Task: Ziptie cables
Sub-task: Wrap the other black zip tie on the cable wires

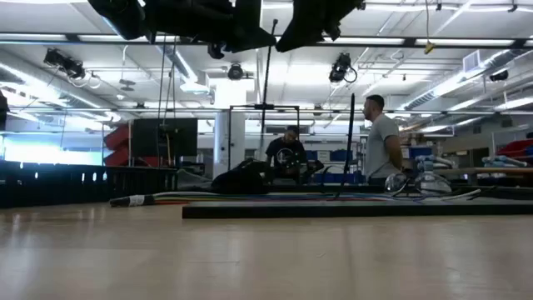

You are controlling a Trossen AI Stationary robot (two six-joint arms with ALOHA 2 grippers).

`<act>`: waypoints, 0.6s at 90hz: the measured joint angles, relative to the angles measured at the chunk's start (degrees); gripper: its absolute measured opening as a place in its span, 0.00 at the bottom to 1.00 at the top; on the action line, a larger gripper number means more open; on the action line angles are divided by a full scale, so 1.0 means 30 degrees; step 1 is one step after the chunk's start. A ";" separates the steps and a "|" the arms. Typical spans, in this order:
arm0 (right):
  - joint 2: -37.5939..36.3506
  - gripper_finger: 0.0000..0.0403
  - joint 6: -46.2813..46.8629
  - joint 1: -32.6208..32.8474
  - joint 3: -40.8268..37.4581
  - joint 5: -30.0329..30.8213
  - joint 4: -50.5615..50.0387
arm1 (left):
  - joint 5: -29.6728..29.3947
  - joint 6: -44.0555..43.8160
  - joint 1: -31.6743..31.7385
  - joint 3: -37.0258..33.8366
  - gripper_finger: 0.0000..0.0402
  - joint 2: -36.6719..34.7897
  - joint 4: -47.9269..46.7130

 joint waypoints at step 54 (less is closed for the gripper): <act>0.0609 0.23 -0.0191 -0.0036 0.0029 0.1480 0.4450 | -0.2426 0.1465 -0.0978 -0.0007 0.00 -0.0063 0.0785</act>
